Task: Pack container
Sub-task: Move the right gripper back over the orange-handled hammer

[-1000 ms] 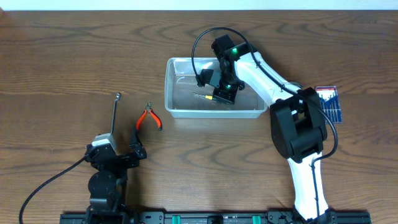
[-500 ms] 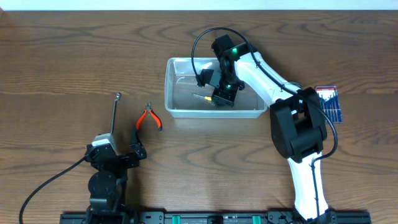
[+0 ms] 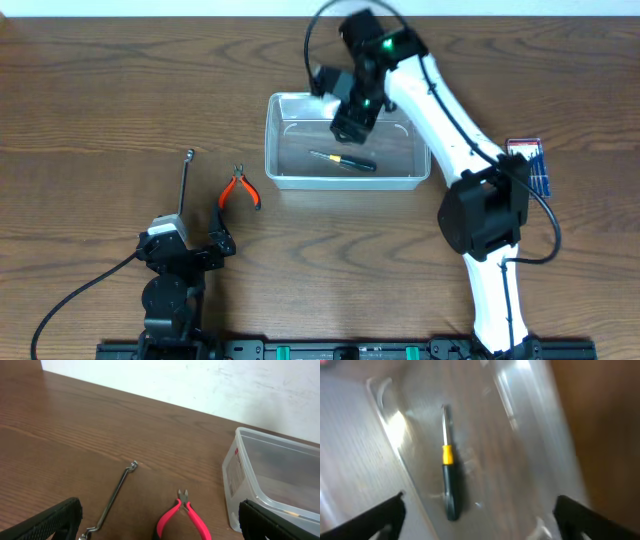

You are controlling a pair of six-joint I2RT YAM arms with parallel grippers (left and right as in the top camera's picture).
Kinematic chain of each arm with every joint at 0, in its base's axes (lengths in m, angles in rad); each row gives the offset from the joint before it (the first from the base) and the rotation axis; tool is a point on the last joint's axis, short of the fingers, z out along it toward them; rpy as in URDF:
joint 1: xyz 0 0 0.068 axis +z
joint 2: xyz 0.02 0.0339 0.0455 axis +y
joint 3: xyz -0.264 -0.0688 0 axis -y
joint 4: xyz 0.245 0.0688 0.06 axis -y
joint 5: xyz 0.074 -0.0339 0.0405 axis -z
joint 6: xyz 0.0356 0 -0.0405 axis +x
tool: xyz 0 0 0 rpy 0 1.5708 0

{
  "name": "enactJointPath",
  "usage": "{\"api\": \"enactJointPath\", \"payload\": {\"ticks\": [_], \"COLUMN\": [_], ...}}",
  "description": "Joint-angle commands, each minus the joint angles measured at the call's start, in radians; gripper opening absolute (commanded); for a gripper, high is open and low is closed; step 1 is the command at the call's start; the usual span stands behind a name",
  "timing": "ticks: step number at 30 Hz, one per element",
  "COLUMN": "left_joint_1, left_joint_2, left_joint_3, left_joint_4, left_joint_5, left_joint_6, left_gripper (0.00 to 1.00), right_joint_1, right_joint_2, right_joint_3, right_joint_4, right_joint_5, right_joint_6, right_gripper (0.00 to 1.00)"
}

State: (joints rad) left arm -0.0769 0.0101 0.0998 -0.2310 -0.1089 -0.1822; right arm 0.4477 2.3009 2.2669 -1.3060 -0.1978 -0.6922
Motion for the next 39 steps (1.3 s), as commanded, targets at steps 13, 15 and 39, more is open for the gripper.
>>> {"api": "enactJointPath", "payload": {"ticks": [13,15,39], "left_joint_1": [-0.005,-0.005,-0.005], "left_joint_2": [-0.006,-0.006,-0.006], "left_joint_3": [-0.025,-0.025,-0.025], "left_joint_4": [-0.010,-0.010,-0.010], "left_joint_5": [-0.008,-0.008,-0.008], "left_joint_6": [0.014,0.014,0.014], "left_gripper": [0.98,0.98,0.98], "right_joint_1": [-0.190,-0.230,-0.460], "right_joint_2": [-0.001,-0.001,-0.339], "right_joint_3": [0.658,0.717,0.154], "right_joint_4": [-0.333,-0.369,-0.392], "right_joint_5": [0.224,0.224,0.202], "right_joint_6": [0.356,0.388,0.557], "right_gripper": [0.99,0.99,0.99]}}
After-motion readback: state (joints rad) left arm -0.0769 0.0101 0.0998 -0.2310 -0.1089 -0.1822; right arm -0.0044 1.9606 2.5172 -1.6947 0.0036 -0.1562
